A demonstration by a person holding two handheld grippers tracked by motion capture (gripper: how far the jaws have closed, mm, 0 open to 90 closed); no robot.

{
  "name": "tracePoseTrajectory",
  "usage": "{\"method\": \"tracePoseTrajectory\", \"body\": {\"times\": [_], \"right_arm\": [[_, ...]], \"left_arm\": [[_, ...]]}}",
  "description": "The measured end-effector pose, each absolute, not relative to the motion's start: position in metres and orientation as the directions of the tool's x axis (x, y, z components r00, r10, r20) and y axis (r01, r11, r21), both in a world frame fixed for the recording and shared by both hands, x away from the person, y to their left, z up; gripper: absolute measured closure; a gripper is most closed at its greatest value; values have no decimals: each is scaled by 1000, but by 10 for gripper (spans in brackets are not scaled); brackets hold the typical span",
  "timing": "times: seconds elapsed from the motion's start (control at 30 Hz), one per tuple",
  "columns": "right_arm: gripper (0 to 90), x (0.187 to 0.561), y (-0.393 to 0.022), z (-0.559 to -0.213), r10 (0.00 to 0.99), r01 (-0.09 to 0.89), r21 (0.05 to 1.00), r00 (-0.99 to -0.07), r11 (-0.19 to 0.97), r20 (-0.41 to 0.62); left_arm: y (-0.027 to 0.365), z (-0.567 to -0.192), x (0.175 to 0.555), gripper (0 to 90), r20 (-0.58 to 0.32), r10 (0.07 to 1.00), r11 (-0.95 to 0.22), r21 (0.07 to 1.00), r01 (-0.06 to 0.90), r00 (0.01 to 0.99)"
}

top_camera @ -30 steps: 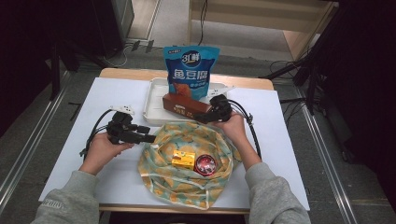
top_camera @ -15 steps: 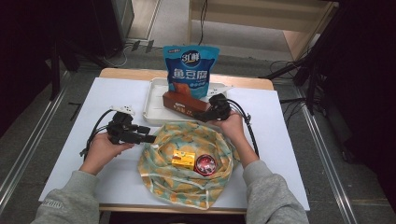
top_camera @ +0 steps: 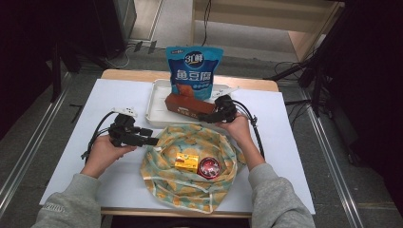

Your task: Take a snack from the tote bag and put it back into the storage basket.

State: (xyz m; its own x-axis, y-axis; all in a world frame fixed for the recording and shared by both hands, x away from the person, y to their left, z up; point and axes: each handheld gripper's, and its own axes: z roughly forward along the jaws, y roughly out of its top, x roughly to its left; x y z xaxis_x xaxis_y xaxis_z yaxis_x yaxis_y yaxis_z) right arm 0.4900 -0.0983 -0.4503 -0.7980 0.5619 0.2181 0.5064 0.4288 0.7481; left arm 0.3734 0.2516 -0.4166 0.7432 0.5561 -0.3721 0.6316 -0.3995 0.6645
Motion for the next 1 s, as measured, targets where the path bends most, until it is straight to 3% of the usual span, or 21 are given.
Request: {"method": "tracePoseTrajectory", "body": {"times": [0.53,1.0], "right_arm": [[278,484,-111,-436,580,500,759,-790,417,201],[370,470,-92,-419,547,454,778,-819,433,174]], "left_arm": [[252,-416,373,416,-377,551,-396,667,631,744],[252,-416,373,415,-376,552,-394,669,630,744]]}}
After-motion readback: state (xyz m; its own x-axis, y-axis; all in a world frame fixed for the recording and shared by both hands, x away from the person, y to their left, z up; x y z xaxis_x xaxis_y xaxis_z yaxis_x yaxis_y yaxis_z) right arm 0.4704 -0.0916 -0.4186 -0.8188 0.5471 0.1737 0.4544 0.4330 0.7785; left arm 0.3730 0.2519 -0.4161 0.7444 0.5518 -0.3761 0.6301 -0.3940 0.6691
